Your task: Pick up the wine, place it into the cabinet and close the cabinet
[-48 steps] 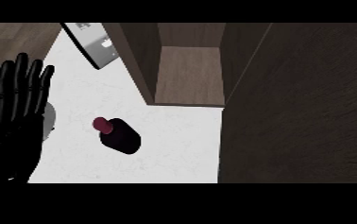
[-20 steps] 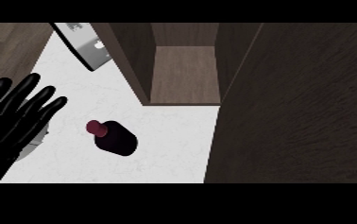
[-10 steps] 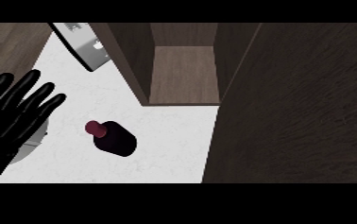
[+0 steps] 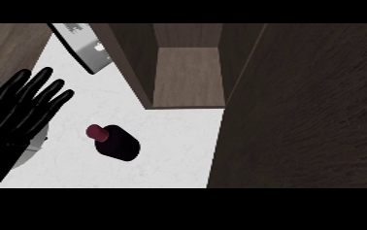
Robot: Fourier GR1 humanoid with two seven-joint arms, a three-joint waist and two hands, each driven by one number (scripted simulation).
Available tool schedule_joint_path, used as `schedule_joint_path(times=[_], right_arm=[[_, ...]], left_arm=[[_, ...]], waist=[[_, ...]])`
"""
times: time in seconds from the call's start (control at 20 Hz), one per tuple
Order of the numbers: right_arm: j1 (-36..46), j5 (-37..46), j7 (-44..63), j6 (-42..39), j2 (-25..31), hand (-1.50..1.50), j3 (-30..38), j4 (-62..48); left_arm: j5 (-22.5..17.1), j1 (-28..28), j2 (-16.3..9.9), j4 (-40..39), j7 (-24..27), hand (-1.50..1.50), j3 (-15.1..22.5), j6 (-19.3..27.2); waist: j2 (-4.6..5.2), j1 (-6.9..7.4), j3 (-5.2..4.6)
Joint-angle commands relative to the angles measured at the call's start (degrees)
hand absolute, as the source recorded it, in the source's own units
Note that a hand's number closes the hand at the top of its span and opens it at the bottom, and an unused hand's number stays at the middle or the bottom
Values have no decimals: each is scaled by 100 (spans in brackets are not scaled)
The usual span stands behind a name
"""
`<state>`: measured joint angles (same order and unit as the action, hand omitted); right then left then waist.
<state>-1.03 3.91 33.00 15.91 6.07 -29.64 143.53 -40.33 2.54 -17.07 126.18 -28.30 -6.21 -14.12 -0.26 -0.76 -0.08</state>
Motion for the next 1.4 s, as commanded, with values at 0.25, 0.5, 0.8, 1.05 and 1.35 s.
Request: schedule_joint_path(times=[0.25,0.5,0.8,1.05,1.35], right_arm=[[119,608,608,219,406,-150,-48,1023],[51,1211,347,637,317,-150,-718,775],[309,1137,679,739,437,-150,-667,768],[383,1062,526,932,527,-150,-580,611],[428,1057,797,1023,833,-150,-710,998]], left_arm=[[735,6,346,-925,632,-150,265,-483],[846,-395,376,-1186,1146,-150,55,-962],[1672,-664,677,-1850,1983,-150,244,-1296],[2156,-710,535,-2828,2899,-150,-63,-1769],[2532,-657,670,-3180,3161,-150,48,-1694]], waist=[[14,-30,-1],[-8,-11,-3],[1,28,-2],[6,2,-3],[-1,-19,0]])
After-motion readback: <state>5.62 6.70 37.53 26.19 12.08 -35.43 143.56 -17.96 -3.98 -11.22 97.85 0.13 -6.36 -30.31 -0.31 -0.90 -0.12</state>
